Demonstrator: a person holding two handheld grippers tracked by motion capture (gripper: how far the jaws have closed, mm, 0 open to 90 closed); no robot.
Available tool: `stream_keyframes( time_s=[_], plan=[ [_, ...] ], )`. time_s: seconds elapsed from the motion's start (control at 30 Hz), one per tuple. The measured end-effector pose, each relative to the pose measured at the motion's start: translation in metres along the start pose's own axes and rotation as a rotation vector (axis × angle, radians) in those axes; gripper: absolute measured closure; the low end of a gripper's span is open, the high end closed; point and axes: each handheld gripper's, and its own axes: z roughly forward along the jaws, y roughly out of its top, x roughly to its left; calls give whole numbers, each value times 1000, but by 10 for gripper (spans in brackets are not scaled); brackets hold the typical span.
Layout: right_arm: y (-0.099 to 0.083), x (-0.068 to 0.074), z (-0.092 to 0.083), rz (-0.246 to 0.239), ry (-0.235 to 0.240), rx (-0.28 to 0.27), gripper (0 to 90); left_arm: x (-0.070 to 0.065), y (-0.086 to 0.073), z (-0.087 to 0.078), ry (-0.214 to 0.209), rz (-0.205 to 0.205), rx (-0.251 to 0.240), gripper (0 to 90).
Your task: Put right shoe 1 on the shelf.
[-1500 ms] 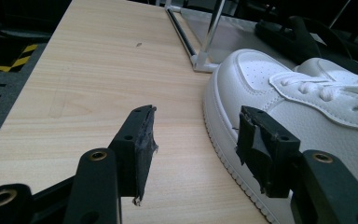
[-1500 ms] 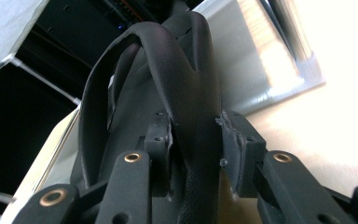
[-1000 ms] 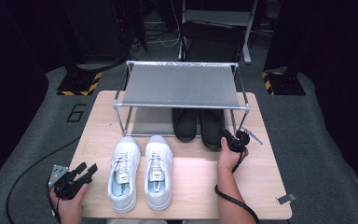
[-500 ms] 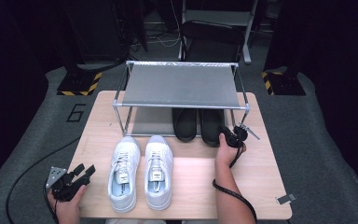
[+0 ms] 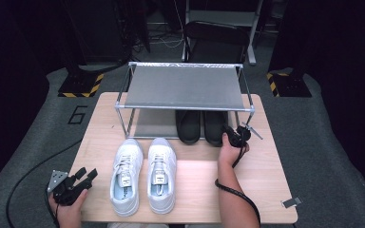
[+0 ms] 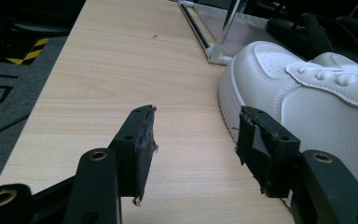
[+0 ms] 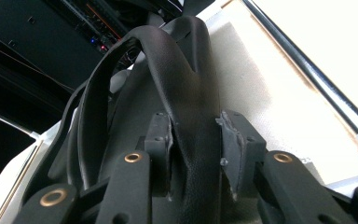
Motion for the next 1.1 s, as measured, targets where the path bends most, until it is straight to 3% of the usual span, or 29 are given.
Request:
stream_keyframes(
  time_s=[0.07,0.1,0.13,0.43,0.6,0.73,0.93,1.1],
  plan=[
    [-1,-1,1,-1,7,-5,651,0,0,0,4,1,2,457],
    [-1,-1,3,22,5,3,651,0,0,-1,3,3,2,457],
    [-2,-2,4,1,3,4,651,0,0,-1,5,3,1,457],
    [-7,-6,7,6,-4,5,640,-1,-1,0,3,4,2,457],
    [-8,-4,4,-16,-4,-14,559,-1,0,0,-2,5,12,457],
    [-7,-4,0,-35,-3,-22,544,-2,0,1,-9,12,21,457],
    [-11,-2,-13,-67,-6,-21,521,-5,0,3,-8,16,15,455],
    [-16,-4,-40,-67,43,-8,490,-9,0,3,-28,35,32,448]
  ],
)
